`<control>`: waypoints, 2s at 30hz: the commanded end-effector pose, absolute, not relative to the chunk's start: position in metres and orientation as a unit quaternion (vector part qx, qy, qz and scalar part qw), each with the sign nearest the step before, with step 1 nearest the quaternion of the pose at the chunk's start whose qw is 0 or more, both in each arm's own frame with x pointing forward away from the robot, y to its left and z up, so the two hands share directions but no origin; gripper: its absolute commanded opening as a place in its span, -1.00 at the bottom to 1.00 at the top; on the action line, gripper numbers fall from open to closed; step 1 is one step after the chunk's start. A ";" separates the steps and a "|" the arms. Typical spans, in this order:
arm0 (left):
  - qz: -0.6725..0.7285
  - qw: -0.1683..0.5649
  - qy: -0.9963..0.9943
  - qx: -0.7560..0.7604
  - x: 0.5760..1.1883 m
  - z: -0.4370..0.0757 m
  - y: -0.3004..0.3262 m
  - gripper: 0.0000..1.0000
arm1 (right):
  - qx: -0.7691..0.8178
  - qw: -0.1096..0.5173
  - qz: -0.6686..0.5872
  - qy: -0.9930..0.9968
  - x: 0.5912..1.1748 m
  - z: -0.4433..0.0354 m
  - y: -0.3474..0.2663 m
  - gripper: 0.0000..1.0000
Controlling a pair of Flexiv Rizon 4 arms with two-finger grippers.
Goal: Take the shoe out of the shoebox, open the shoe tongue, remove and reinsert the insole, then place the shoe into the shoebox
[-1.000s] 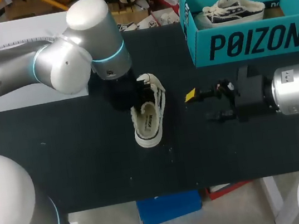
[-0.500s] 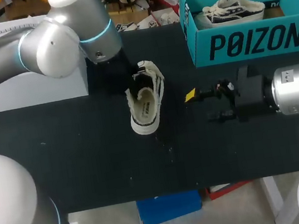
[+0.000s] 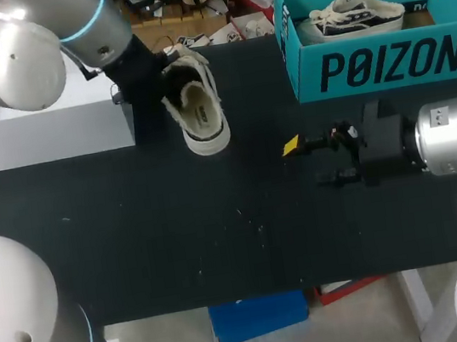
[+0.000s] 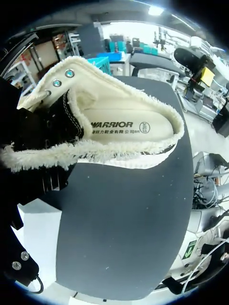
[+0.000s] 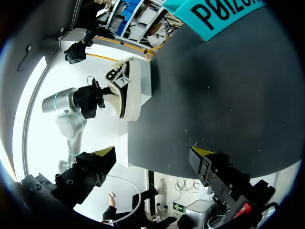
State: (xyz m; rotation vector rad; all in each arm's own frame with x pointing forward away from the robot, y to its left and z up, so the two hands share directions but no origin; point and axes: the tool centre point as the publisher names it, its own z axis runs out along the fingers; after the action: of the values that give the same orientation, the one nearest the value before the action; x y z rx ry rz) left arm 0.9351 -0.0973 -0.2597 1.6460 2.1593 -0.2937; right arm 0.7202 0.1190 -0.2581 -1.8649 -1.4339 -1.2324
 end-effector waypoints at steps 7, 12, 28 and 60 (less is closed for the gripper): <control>-0.110 0.270 0.838 0.462 0.947 -0.214 0.023 -1.00 | -0.681 0.241 -0.450 -0.524 0.720 -0.258 0.118 1.00; -0.103 0.276 0.863 0.409 0.958 -0.212 0.066 -1.00 | -0.681 0.241 -0.450 -0.524 0.720 -0.258 0.118 1.00; -0.089 0.266 0.904 0.324 0.977 -0.222 0.134 -1.00 | -0.681 0.241 -0.450 -0.524 0.720 -0.258 0.118 1.00; -0.046 0.193 0.978 0.065 1.057 -0.208 0.165 -1.00 | -0.681 0.241 -0.450 -0.524 0.720 -0.258 0.118 1.00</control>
State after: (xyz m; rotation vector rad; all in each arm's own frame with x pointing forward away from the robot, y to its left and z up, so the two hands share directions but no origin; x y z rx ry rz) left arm 1.0395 0.1702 -0.2123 0.2216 2.6599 -0.1805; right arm 0.7202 0.1189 -0.2581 -1.8650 -1.4340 -1.2324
